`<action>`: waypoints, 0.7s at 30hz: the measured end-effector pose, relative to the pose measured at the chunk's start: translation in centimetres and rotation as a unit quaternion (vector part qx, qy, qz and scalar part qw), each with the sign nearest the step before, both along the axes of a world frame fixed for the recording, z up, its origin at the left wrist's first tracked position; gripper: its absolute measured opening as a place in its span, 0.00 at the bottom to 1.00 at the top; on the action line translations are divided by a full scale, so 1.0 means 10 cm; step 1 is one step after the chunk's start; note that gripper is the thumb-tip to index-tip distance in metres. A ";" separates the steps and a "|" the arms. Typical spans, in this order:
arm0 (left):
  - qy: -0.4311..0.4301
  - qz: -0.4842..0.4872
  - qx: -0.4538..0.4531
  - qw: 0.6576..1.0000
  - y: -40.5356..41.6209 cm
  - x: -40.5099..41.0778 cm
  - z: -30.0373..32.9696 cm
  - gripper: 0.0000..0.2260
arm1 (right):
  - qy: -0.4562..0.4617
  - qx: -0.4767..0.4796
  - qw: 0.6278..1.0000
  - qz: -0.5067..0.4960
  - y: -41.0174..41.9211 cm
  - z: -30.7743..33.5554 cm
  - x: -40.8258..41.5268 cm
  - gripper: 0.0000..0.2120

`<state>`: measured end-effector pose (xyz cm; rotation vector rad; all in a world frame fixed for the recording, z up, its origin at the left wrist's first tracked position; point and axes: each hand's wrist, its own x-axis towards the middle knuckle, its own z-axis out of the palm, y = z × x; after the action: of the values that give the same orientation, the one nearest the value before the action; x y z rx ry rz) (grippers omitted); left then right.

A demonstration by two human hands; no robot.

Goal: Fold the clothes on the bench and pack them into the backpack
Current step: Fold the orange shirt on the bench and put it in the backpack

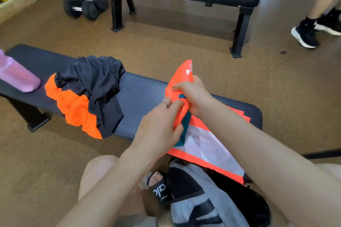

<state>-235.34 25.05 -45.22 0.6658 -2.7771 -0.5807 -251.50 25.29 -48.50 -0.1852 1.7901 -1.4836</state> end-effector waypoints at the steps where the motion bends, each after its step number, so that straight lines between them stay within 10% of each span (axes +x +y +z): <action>1: -0.013 -0.024 -0.003 1.000 0.15 -0.03 -0.01 0.19 | -0.008 -0.015 1.000 -0.013 0.22 0.00 -0.05 0.27; 10: -0.092 -0.174 -0.026 0.980 1.14 -0.33 -0.63 0.16 | 0.012 0.023 0.993 -0.119 1.70 -0.49 -0.12 0.19; 21: -0.073 -0.138 0.002 0.988 1.39 -0.52 -0.73 0.11 | 0.111 0.083 0.987 -0.083 1.84 -0.56 -0.29 0.18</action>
<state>-240.55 38.92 -52.49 0.3378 -3.0315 -0.6126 -254.44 43.70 -54.06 -0.1233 2.1437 -1.4663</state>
